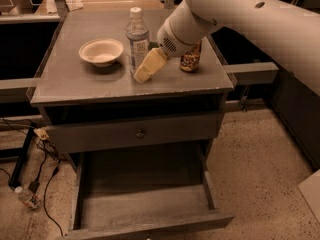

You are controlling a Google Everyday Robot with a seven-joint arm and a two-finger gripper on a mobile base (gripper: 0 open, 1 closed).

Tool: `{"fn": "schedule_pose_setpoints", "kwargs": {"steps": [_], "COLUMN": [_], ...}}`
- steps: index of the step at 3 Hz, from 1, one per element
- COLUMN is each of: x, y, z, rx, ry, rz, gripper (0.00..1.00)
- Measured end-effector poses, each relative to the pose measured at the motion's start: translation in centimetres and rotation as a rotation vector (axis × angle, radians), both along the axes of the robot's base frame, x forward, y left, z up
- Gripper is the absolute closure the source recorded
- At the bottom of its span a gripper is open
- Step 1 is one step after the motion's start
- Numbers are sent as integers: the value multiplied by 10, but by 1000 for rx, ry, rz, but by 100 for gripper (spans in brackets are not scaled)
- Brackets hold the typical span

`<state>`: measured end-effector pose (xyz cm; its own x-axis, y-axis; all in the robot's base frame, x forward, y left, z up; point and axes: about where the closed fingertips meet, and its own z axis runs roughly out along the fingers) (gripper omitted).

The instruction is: Place blue plastic bottle into middle drawer

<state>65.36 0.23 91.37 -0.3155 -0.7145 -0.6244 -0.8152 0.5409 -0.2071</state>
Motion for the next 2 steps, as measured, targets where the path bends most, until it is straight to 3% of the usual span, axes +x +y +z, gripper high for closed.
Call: {"fn": "schedule_pose_setpoints", "kwargs": {"steps": [2], "x": [8], "y": [2], "z": [-4], "rx": [-23], "ry": [-11], "rz": [4], "gripper": [0]}}
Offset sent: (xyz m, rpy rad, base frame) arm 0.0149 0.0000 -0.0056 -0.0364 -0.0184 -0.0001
